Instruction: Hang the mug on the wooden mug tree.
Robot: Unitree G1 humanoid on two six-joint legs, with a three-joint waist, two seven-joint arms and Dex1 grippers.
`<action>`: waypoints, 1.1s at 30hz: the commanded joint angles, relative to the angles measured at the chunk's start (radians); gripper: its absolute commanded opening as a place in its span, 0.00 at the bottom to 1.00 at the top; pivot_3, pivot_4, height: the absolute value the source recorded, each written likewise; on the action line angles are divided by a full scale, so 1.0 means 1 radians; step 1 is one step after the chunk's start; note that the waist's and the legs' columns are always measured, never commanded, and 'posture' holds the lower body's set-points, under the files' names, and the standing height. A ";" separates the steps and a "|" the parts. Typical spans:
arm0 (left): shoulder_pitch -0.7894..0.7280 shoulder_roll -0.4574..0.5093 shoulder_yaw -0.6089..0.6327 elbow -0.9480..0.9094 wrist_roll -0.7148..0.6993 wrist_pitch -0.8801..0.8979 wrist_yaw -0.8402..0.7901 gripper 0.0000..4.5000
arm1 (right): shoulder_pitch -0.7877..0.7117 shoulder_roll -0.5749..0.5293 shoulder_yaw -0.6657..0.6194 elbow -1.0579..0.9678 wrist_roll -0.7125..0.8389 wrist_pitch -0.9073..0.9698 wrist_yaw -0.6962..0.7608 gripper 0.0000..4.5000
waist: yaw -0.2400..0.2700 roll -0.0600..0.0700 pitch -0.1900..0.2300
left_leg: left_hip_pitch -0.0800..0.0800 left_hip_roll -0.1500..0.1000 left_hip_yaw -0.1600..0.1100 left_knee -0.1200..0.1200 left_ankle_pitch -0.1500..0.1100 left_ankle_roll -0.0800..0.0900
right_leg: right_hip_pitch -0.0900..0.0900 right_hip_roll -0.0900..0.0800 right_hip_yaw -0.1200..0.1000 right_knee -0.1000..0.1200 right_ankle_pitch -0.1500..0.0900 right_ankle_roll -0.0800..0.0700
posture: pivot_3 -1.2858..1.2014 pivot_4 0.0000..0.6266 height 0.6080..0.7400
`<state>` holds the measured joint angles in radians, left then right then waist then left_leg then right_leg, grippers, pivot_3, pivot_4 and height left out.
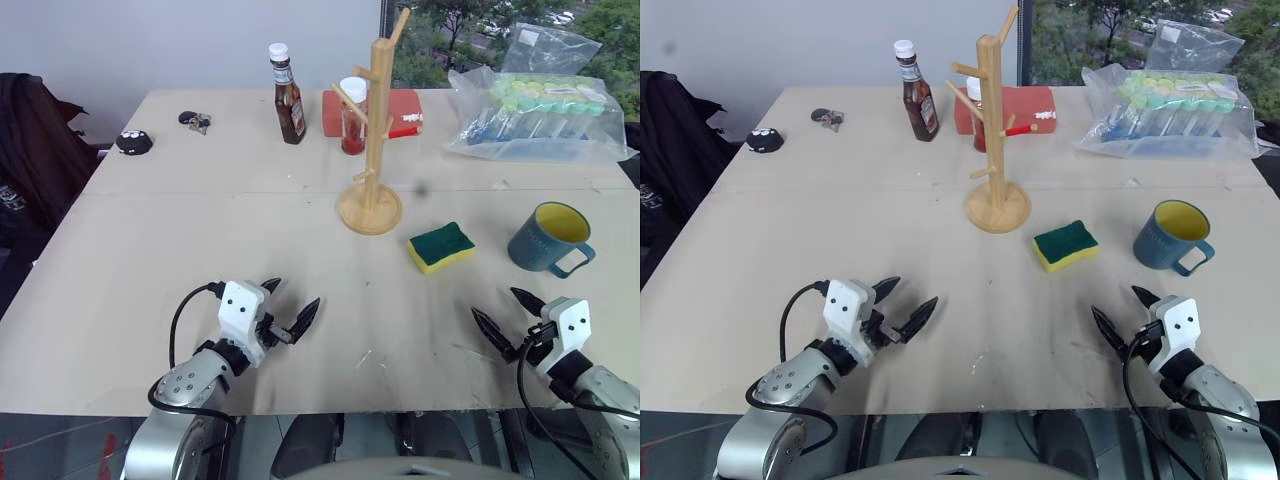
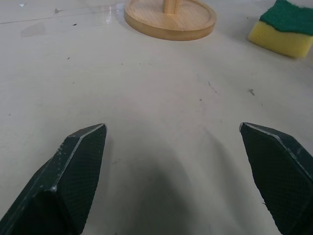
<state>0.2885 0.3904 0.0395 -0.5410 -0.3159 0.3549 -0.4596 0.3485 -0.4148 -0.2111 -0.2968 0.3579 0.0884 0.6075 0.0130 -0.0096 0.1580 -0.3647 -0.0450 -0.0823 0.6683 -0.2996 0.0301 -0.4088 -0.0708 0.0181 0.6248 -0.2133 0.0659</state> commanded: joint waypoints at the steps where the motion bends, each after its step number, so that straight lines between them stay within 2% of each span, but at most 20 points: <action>1: -0.010 0.016 0.005 -0.014 -0.008 -0.029 -0.028 0.99 | 0.007 0.004 -0.012 -0.022 -0.011 -0.028 -0.011 1.00 | 0.000 0.000 0.000 | 0.000 0.000 0.000 0.000 0.000 0.000 | 0.000 0.000 0.000 0.000 0.000 0.000 | 0.52 0.24 1.00; 19: -0.023 0.006 0.004 -0.003 -0.007 -0.054 -0.043 0.99 | -0.043 0.005 0.004 0.018 -0.037 -0.032 -0.015 1.00 | 0.000 0.000 0.000 | 0.000 0.000 0.000 0.000 0.000 0.000 | 0.000 0.000 0.000 0.000 0.000 0.000 | 0.52 0.24 1.00; 23: -0.026 0.015 0.003 -0.002 0.001 -0.067 -0.049 0.99 | -0.080 0.008 0.002 -0.015 0.003 0.025 -0.028 1.00 | -0.001 0.000 0.000 | 0.000 0.000 0.000 0.000 0.000 0.000 | 0.000 0.000 0.000 0.000 0.000 0.000 | 0.52 0.24 1.00; 27: -0.058 0.078 -0.010 -0.020 -0.011 -0.076 -0.134 0.99 | -0.213 0.006 0.033 -0.051 0.038 0.160 -0.070 1.00 | -0.002 0.000 0.000 | 0.001 0.000 0.001 0.000 0.000 0.000 | 0.000 0.000 0.001 0.001 0.000 0.000 | 0.52 0.24 1.00; 29: -0.085 0.128 -0.012 -0.049 -0.077 -0.047 -0.219 0.99 | -0.309 0.004 0.070 -0.025 0.007 0.245 -0.111 1.00 | -0.006 0.001 0.000 | 0.001 0.000 0.001 0.000 0.001 -0.001 | 0.000 0.001 0.001 0.001 0.001 -0.001 | 0.52 0.24 1.00; 33: -0.185 0.193 0.012 -0.084 -0.168 0.012 -0.283 0.99 | -0.517 0.046 0.100 0.077 -0.017 0.414 -0.229 1.00 | -0.007 0.001 0.001 | 0.001 0.000 0.000 0.000 0.002 -0.002 | 0.000 0.001 0.000 0.002 0.002 -0.003 | 0.52 0.24 1.00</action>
<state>0.1120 0.5733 0.0316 -0.5701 -0.4444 0.3611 -0.7203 -0.1587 -0.3687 -0.1112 -0.2188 0.3412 0.4592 0.4116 0.0064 -0.0087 0.1588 -0.3649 -0.0448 -0.0828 0.6688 -0.2971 0.0269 -0.4099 -0.0691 0.0174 0.6265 -0.2107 0.0618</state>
